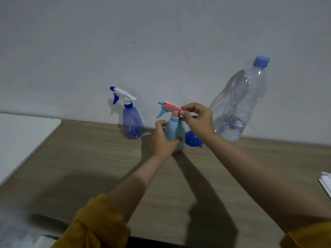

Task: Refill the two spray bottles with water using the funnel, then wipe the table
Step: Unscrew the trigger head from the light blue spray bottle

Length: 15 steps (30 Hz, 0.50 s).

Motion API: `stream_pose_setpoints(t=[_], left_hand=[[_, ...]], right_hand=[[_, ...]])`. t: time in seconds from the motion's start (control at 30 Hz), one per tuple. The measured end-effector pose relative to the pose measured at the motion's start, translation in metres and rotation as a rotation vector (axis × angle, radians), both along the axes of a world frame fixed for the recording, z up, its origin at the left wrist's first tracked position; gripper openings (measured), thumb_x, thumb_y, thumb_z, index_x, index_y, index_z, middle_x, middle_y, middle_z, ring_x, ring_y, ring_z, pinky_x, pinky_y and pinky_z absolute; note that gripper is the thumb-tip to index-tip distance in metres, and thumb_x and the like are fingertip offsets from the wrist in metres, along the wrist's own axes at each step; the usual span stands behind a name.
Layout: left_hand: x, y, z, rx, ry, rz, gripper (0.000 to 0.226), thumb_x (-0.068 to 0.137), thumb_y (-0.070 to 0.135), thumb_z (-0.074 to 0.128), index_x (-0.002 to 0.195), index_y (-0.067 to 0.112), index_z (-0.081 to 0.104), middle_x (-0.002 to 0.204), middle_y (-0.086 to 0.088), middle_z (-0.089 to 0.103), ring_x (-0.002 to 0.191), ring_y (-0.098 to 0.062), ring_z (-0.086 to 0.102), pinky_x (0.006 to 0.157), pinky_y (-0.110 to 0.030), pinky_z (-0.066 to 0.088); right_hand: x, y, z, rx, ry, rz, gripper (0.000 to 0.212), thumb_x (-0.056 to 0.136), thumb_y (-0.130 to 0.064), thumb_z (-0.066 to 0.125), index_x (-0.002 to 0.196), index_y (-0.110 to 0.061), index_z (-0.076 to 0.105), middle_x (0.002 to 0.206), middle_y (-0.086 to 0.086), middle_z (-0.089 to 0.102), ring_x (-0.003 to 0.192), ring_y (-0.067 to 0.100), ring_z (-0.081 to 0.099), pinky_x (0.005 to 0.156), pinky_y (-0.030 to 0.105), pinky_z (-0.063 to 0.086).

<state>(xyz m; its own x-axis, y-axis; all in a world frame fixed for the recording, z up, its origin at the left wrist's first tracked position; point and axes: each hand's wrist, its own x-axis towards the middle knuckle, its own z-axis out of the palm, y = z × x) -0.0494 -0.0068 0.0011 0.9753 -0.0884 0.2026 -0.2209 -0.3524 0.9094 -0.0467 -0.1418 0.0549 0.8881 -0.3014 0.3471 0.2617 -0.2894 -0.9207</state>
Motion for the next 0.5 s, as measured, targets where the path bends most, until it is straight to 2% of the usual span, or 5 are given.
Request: stream_pose_setpoints(t=[0.17,0.27,0.37,0.5], left_hand=[[-0.061,0.004,0.011,0.001,0.006,-0.021,0.066,0.066,0.024,0.085,0.114,0.026,0.039,0.117,0.012,0.050,0.108,-0.008,0.051,0.078,-0.018,0.047],[-0.100,0.003,0.008,0.015,-0.004,0.008,0.067,0.063,0.026,0.087,0.112,0.027,0.041,0.115,0.011,0.055,0.103,-0.006,0.053,0.076,-0.019,0.048],[-0.131,-0.002,-0.004,-0.055,0.011,0.037,0.068,0.059,0.021,0.089,0.107,0.026,0.042,0.110,0.008,0.057,0.103,-0.010,0.058,0.080,-0.023,0.050],[-0.163,-0.008,-0.013,-0.063,0.037,0.047,0.065,0.061,0.017,0.088,0.108,0.023,0.043,0.111,0.006,0.058,0.099,-0.005,0.055,0.072,-0.005,0.042]], right_hand=[[-0.060,-0.005,0.009,-0.006,-0.017,0.035,0.009,0.083,-0.012,0.073,0.087,-0.019,0.072,0.088,-0.001,0.071,0.089,0.020,0.070,0.074,0.046,0.060],[-0.095,-0.008,0.008,0.026,-0.016,0.060,0.017,0.082,-0.009,0.073,0.081,-0.027,0.070,0.085,0.002,0.072,0.083,0.026,0.072,0.075,0.049,0.059],[-0.124,-0.012,0.002,0.050,-0.007,0.097,0.018,0.081,-0.010,0.074,0.081,-0.028,0.071,0.084,0.006,0.073,0.082,0.029,0.072,0.076,0.050,0.059],[-0.153,-0.015,-0.011,0.024,-0.011,0.109,0.018,0.078,-0.016,0.075,0.082,-0.034,0.073,0.085,-0.004,0.073,0.084,0.027,0.072,0.077,0.052,0.058]])
